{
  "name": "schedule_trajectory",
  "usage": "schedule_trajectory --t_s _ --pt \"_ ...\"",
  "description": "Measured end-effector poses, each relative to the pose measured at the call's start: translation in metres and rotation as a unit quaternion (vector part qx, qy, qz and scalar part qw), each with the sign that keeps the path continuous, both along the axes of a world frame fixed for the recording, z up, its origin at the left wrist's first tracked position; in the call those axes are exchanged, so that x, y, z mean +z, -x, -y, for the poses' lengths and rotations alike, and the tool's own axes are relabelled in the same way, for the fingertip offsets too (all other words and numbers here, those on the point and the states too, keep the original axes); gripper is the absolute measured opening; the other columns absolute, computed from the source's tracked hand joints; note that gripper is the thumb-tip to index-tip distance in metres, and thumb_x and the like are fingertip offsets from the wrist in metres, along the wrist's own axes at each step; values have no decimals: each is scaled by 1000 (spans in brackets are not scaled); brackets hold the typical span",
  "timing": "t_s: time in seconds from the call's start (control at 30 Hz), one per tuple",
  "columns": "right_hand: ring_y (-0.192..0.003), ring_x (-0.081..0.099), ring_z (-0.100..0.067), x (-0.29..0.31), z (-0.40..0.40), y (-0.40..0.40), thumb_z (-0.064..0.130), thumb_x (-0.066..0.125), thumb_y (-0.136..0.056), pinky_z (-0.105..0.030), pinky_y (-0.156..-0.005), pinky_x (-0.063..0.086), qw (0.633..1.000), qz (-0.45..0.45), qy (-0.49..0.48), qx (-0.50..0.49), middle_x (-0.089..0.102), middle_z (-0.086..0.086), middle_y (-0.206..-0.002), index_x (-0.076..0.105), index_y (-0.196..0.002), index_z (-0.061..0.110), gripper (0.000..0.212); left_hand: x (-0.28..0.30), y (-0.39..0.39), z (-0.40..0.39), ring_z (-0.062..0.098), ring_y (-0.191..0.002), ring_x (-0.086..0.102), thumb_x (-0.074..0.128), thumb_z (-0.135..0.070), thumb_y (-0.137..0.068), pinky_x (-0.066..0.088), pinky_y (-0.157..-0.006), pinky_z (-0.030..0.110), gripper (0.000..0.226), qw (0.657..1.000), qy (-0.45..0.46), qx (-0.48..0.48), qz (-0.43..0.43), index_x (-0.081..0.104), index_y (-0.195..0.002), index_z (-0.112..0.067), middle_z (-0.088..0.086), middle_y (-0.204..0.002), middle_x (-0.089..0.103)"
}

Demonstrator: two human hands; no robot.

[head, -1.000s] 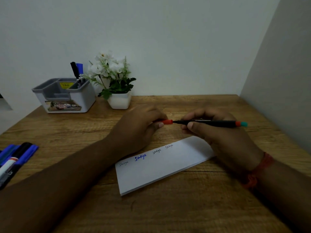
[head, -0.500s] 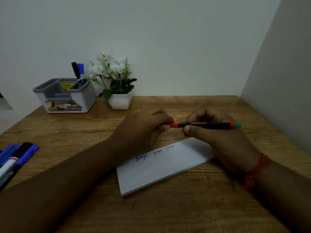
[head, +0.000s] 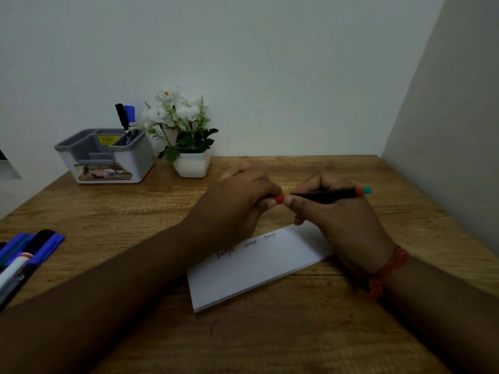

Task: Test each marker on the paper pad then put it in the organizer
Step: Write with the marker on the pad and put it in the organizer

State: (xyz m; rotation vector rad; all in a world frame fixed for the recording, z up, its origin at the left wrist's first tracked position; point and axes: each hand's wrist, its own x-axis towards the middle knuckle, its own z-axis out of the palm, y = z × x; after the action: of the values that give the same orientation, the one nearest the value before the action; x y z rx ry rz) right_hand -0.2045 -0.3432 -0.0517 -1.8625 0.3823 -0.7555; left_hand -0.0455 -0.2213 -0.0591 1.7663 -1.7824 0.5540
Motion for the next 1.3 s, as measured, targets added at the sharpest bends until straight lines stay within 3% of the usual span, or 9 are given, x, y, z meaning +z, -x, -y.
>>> schedule_trajectory --t_s 0.13,0.23,0.4,0.53,0.77,0.9,1.07,1.17,1.3 --pt "-72 71 -12 1 4 -2 22 71 -87 -16 -67 57 999 27 -36 -4 73 -6 -84 69 -96 7 17 -2 -1 -2 16 -113 50 55 -34 -96 42 -93 40 30 999 -2 37 20 63 -120 -18 -2 -117 59" --pt "-80 75 -16 3 10 -2 25 62 -95 -25 -72 61 994 29 -100 -20 75 -8 -91 67 -101 6 20 -1 -7 -8 27 -148 20 49 -53 -96 26 -114 57 57 992 -23 107 63 45 -142 -19 4 -151 38" --pt "-86 77 -31 6 6 0 29 46 -103 -45 -72 63 978 33 -206 27 74 -18 -97 51 -110 6 25 11 -22 -18 32 -152 -9 31 -72 -93 10 -117 65 82 971 -63 198 115 17 -156 -22 5 -166 1" --pt "-90 75 -32 7 0 -6 21 50 -102 -45 -76 63 976 18 -211 47 70 -23 -103 52 -112 8 17 22 -35 -30 31 -150 -19 18 -76 -91 7 -116 67 85 957 -79 257 111 3 -158 -26 3 -165 -14" --pt "-75 74 -18 8 -10 -27 16 71 -91 -47 -75 62 992 -111 45 47 72 -5 -85 61 -111 26 25 30 -72 -92 31 -150 -20 19 -73 -93 4 -116 67 82 934 -73 336 94 1 -158 -25 4 -165 -15" --pt "-65 69 -9 31 -29 -62 18 69 -92 -26 -56 56 982 -102 156 41 71 -4 -79 63 -108 24 18 31 -101 -142 29 -150 -20 10 -77 -91 3 -117 65 84 912 -68 398 76 0 -158 -27 2 -165 -16" --pt "-73 66 -5 79 -67 -123 25 65 -94 -23 -69 53 955 -59 288 31 71 8 -82 68 -105 28 11 26 -127 -187 27 -149 -22 13 -77 -89 0 -116 66 84 892 -55 446 47 -10 -156 -31 0 -164 -20" --pt "-73 61 -9 111 -88 -167 25 61 -97 -19 -61 44 915 -63 397 11 67 5 -85 72 -106 19 15 25 -138 -197 25 -147 -28 6 -82 -86 -6 -116 63 85 891 -32 453 6 -14 -154 -34 -2 -162 -26" --pt "-85 65 -22 144 -106 -224 22 53 -99 -34 -75 56 850 -140 508 -14 71 -10 -98 73 -108 11 24 27 -145 -203 24 -145 -33 -3 -86 -80 -10 -116 62 85 889 -25 456 -16 -25 -148 -39 -3 -159 -32"
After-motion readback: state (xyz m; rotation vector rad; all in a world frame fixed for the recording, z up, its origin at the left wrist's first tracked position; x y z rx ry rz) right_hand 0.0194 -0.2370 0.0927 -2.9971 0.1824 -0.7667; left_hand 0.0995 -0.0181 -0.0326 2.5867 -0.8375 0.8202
